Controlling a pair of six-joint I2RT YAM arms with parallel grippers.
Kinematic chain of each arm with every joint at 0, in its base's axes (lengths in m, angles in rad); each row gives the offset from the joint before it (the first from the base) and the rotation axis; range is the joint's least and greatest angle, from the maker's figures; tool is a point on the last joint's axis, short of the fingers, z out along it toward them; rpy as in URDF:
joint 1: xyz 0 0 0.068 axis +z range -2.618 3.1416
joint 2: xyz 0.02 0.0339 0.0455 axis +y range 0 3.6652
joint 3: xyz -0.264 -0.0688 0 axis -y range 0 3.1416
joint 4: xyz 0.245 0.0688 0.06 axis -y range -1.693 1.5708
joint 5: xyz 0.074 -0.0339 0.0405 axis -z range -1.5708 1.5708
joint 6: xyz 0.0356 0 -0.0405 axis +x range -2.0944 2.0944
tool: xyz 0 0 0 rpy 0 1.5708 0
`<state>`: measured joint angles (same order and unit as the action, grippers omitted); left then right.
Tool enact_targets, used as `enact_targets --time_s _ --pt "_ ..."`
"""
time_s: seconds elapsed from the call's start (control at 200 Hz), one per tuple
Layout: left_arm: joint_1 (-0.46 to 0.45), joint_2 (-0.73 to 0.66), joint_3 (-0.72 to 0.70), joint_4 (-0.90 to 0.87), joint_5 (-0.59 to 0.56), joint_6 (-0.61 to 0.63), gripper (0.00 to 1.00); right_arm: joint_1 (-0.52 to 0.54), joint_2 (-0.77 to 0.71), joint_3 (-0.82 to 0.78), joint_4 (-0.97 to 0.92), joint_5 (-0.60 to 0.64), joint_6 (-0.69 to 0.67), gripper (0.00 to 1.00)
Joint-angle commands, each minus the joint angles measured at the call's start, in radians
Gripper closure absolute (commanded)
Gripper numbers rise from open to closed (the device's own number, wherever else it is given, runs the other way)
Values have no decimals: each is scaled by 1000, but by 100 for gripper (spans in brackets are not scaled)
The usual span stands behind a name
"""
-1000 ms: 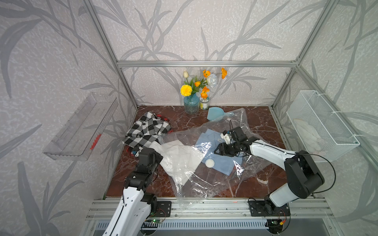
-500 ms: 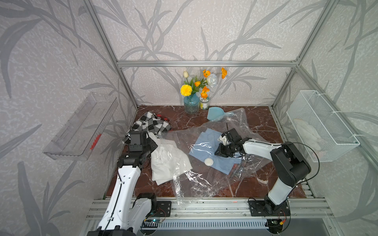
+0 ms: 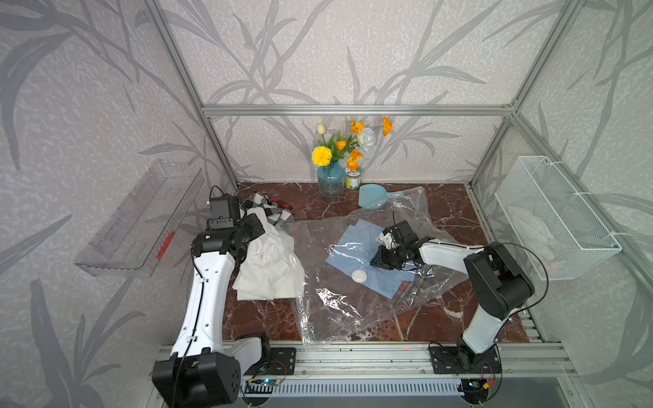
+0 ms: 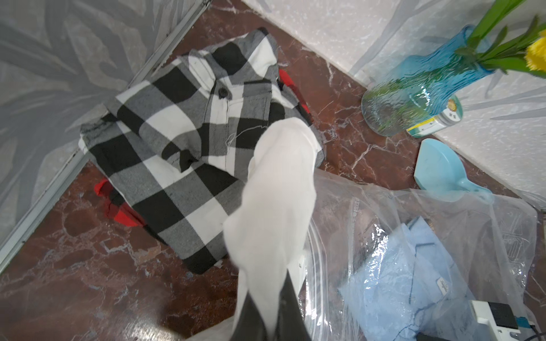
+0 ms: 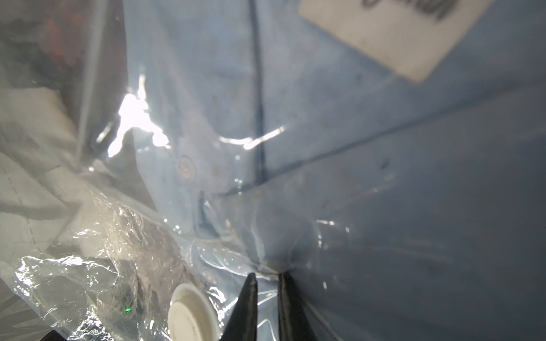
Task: Take the shirt out of the vacuum bag
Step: Place the shirt at the center of the board.
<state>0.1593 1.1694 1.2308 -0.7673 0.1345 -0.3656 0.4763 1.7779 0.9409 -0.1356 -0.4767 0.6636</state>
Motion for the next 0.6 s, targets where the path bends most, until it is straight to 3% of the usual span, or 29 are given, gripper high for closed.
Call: enact_targets --time_s 0.0,0.595 --pt "12 34 94 -15 10 86 100 -16 49 -7 -42 84 -1 83" --pt "19 362 352 -14 -1 195 100 -57 49 -22 -50 102 -7 87"
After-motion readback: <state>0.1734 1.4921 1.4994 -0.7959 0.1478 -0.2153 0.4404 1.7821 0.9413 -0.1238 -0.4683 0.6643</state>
